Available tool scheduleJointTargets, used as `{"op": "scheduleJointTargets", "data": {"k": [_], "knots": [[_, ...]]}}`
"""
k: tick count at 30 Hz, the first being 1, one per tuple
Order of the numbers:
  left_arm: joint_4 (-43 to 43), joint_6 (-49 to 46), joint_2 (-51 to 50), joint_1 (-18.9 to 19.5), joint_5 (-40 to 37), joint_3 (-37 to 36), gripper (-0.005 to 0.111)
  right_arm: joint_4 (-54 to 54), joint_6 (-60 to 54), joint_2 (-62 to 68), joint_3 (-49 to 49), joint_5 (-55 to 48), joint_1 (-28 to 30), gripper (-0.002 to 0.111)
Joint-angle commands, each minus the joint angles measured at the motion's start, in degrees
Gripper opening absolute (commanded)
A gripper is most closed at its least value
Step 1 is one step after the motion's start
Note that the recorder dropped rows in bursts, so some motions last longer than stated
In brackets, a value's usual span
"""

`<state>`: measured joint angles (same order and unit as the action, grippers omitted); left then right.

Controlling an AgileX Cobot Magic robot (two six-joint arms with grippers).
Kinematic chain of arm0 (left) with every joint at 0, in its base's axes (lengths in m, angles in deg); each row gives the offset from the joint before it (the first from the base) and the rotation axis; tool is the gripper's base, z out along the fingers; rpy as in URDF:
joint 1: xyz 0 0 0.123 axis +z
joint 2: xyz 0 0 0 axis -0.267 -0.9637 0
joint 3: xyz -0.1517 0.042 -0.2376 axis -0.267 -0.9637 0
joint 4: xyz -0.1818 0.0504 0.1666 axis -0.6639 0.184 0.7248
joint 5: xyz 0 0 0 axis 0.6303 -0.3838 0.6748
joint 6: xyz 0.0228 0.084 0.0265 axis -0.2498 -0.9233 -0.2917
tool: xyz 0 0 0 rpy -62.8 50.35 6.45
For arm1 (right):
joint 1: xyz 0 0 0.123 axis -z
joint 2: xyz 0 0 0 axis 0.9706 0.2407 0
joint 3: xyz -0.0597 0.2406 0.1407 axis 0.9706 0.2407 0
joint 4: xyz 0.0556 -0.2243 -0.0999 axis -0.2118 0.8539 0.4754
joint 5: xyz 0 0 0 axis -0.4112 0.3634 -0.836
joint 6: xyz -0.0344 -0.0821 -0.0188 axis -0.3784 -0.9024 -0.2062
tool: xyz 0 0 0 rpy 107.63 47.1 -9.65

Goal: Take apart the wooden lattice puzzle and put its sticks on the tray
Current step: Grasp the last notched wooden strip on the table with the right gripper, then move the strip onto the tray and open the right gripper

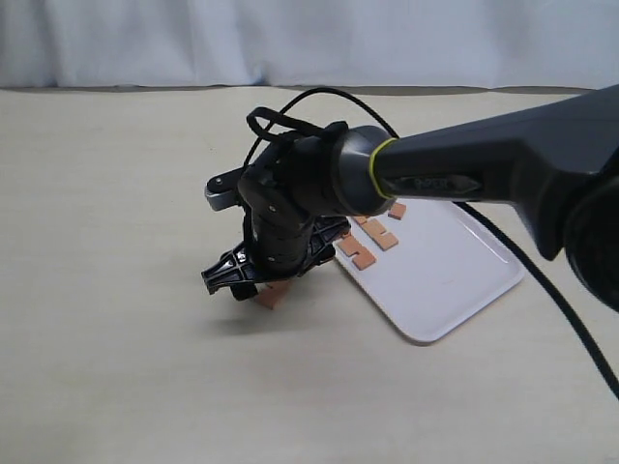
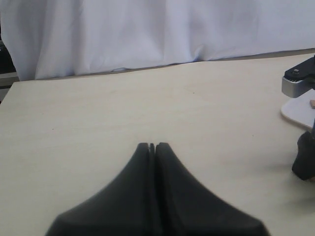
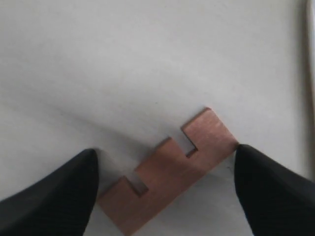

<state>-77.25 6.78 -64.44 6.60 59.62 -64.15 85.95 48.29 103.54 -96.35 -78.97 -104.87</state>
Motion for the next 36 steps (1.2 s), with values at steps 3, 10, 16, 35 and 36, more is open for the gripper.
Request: {"op": "scheduleJointTargets", "data": {"k": [3, 10, 16, 35, 36], "knots": [[-0.22, 0.06, 0.18, -0.48, 0.54, -0.14, 0.0, 0.44, 1.02, 1.14, -0.32, 0.52, -0.05, 0.069], [-0.22, 0.06, 0.18, -0.48, 0.54, -0.14, 0.0, 0.02, 1.02, 1.14, -0.32, 0.52, -0.05, 0.031], [-0.22, 0.06, 0.18, -0.48, 0.54, -0.14, 0.0, -0.11, -0.14, 1.14, -0.32, 0.41, -0.05, 0.012], [-0.22, 0.06, 0.18, -0.48, 0.54, -0.14, 0.0, 3.98, -7.97, -7.21, -0.32, -3.01, 2.11, 0.004], [-0.22, 0.06, 0.18, -0.48, 0.54, -0.14, 0.0, 4.26, -7.97, -8.09, -0.32, -4.05, 3.89, 0.004]]}}
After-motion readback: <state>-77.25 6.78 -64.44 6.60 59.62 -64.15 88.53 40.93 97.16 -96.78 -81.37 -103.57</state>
